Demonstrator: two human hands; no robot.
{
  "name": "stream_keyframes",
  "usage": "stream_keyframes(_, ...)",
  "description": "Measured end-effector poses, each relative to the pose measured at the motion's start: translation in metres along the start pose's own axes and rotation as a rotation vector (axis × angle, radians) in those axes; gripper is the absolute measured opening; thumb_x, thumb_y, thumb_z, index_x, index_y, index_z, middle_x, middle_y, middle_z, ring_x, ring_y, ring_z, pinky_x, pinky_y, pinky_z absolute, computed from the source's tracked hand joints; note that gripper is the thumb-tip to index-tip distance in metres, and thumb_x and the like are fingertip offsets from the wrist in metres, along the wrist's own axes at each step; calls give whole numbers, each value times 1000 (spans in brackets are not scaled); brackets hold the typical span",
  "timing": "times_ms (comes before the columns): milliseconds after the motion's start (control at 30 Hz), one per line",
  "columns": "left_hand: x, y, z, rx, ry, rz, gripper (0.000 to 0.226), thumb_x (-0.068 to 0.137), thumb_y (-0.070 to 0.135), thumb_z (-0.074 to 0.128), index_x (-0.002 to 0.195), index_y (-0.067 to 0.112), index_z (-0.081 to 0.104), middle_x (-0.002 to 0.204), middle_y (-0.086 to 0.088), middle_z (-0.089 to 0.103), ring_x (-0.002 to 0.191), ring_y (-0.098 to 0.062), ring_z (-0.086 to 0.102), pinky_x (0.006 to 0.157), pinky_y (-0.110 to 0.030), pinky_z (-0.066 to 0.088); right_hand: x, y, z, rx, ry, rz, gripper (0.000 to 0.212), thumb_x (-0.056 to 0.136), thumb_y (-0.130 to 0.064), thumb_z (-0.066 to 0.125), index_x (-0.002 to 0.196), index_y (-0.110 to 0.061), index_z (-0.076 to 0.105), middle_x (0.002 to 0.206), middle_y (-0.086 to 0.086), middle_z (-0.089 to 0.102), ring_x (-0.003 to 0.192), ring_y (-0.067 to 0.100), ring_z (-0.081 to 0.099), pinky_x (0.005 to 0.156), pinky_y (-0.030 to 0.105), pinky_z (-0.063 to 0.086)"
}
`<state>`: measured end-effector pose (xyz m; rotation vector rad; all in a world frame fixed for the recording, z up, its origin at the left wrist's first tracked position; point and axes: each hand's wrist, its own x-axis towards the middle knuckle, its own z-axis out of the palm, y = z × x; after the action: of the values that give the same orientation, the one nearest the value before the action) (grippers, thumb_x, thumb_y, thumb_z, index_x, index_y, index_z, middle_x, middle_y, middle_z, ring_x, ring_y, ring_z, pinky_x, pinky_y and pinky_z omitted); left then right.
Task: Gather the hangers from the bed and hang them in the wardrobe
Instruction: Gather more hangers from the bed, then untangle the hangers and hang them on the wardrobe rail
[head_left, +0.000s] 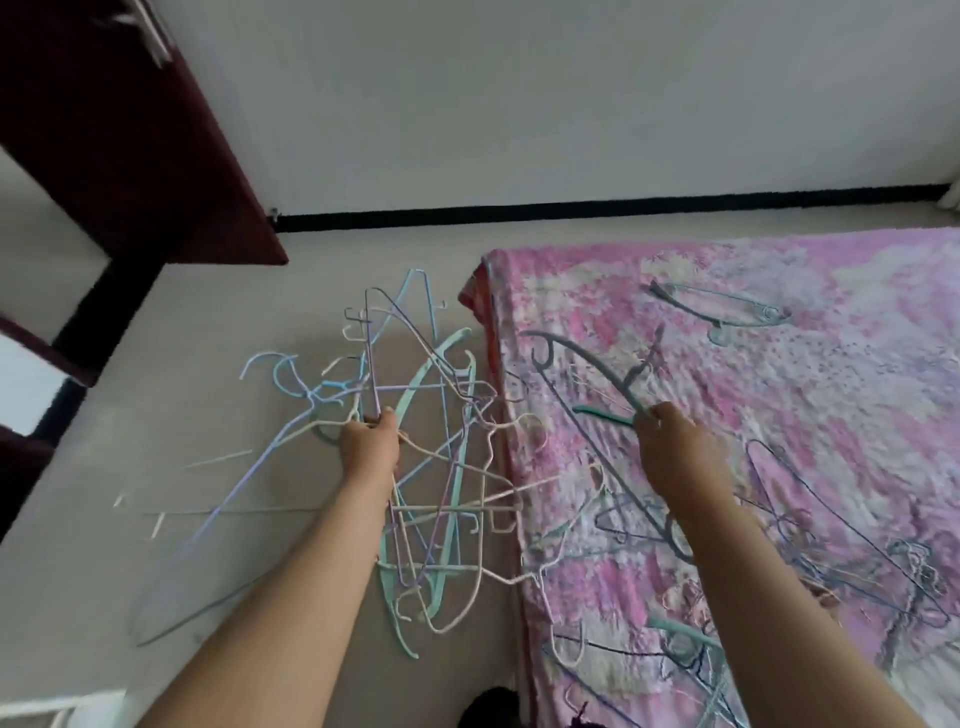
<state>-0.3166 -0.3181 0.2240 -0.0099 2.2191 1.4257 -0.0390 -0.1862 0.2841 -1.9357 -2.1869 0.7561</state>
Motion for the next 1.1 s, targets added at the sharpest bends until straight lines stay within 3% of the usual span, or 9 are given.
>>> stream_keyframes(67, 11, -12, -49, -33, 76, -15, 28, 94, 23, 54, 71, 7, 52, 62, -9, 59, 45, -22, 50, 46, -24, 40, -12, -37, 19, 15, -138, -46, 30, 95, -30, 52, 102, -2, 58, 94, 24, 62, 94, 41, 61, 71, 34, 41)
stream_keyframes(167, 24, -32, -132, -52, 180, -32, 27, 92, 22, 54, 73, 3, 56, 66, -13, 63, 43, -23, 48, 46, -25, 41, -35, -96, 52, 115, -332, -100, 12, 89, -9, 55, 91, 0, 63, 64, 14, 56, 60, 30, 59, 53, 26, 41)
stream_keyframes(267, 36, -62, -220, -82, 282, -63, 32, 88, 25, 55, 80, -5, 62, 64, -17, 60, 49, -28, 51, 54, -37, 47, -71, -146, 94, 269, -462, -59, 9, 90, 1, 48, 89, -5, 55, 64, 15, 58, 46, 23, 55, 47, 27, 49)
stream_keyframes(367, 34, -98, -311, -162, 379, -131, 35, 89, 28, 56, 83, -6, 62, 59, -14, 54, 48, -33, 52, 51, -31, 42, -119, -192, 134, 23, -519, -169, 21, 92, -6, 47, 72, -5, 55, 48, 6, 59, 32, 13, 52, 36, 18, 41)
stream_keyframes(467, 22, -135, -399, -231, 453, -212, 34, 94, 31, 52, 73, 3, 53, 50, -8, 44, 31, -21, 41, 34, -14, 29, -170, -243, 178, -204, -527, -308, 30, 85, -4, 51, 56, -6, 56, 36, -1, 51, 40, 15, 49, 40, 20, 37)
stream_keyframes(667, -10, -203, -557, -351, 632, -264, 28, 94, 22, 52, 74, 2, 50, 51, -8, 45, 19, -11, 34, 29, -12, 25, -299, -338, 281, -98, -815, -413, 2, 81, 6, 64, 82, 5, 61, 43, 1, 60, 33, 13, 55, 38, 19, 41)
stream_keyframes(933, -48, -267, -703, -354, 868, -339, 33, 93, 22, 54, 64, 9, 51, 65, -18, 60, 75, -36, 66, 57, -36, 47, -443, -438, 357, -200, -787, -824, 14, 90, -9, 48, 80, -9, 58, 62, 8, 60, 54, 25, 62, 55, 24, 50)
stream_keyframes(1000, -49, -277, -726, -378, 931, -352, 36, 91, 26, 56, 61, 7, 51, 57, -14, 57, 64, -39, 64, 57, -34, 42, -471, -463, 365, -165, -879, -935, 13, 88, -4, 50, 97, -9, 58, 65, 5, 61, 55, 18, 61, 49, 18, 44)
stream_keyframes(1100, -47, -278, -753, -420, 969, -362, 35, 92, 28, 55, 64, 9, 47, 56, -8, 53, 44, -24, 46, 53, -30, 38, -505, -499, 375, -104, -998, -1068, 20, 86, -15, 62, 106, -9, 59, 82, 1, 70, 76, 15, 67, 68, 26, 51)
